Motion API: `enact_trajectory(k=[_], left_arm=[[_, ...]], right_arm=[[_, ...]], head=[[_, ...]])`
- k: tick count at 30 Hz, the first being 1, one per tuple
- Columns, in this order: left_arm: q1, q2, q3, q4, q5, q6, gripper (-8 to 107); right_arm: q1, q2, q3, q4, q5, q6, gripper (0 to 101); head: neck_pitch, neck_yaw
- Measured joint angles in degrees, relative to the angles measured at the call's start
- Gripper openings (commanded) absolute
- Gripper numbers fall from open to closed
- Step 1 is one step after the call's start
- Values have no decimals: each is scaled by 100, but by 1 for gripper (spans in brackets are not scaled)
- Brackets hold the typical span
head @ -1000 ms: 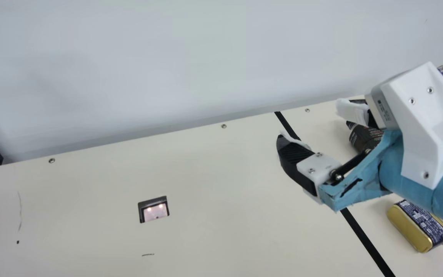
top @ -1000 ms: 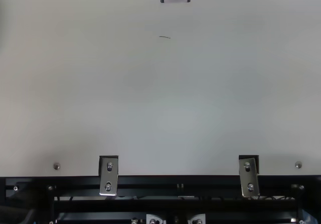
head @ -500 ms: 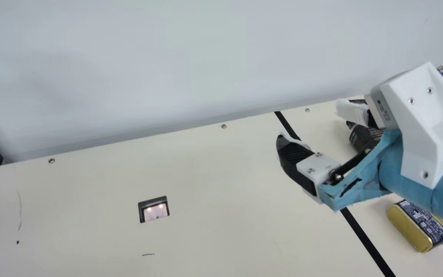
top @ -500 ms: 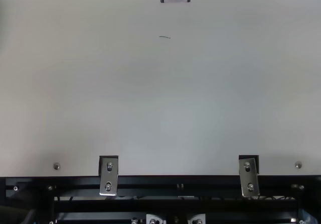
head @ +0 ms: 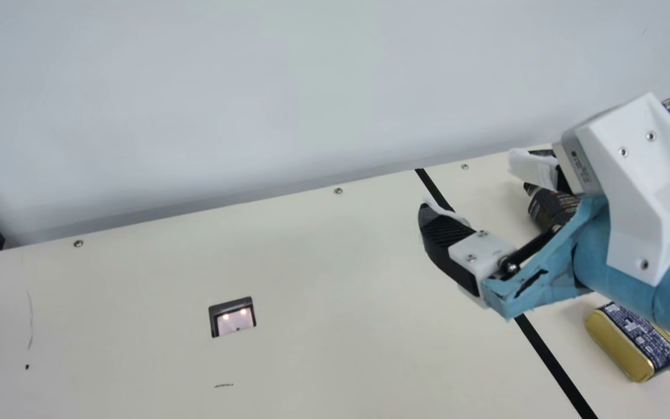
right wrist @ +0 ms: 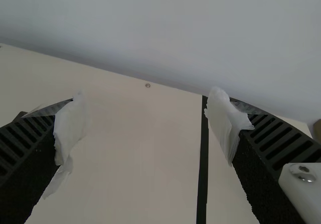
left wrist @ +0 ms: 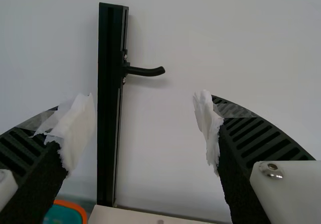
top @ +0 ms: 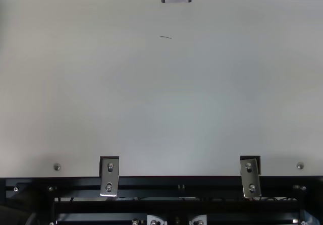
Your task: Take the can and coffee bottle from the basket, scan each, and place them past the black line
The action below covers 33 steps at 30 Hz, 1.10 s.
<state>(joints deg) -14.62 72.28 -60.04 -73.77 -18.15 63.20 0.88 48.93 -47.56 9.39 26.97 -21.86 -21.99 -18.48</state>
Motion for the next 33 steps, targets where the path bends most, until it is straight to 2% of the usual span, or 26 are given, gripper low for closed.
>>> enact_trajectory(k=[10, 20, 26, 33], left_arm=[[-502, -1054, 1022, -819, -270, 785, 90], [-1459, -1902, 1766, -1991, -1011, 1635, 90], [-2047, -2355, 2006, -2602, -1243, 1957, 90], [-2105, -2409, 2034, -2644, -1263, 1956, 90]], right_arm=[[0, 0, 0, 0, 0, 0, 101], [0, 0, 0, 0, 0, 0, 101], [0, 0, 0, 0, 0, 0, 101], [0, 0, 0, 0, 0, 0, 101]], head=[[0, 0], [0, 0], [0, 0], [0, 0]])
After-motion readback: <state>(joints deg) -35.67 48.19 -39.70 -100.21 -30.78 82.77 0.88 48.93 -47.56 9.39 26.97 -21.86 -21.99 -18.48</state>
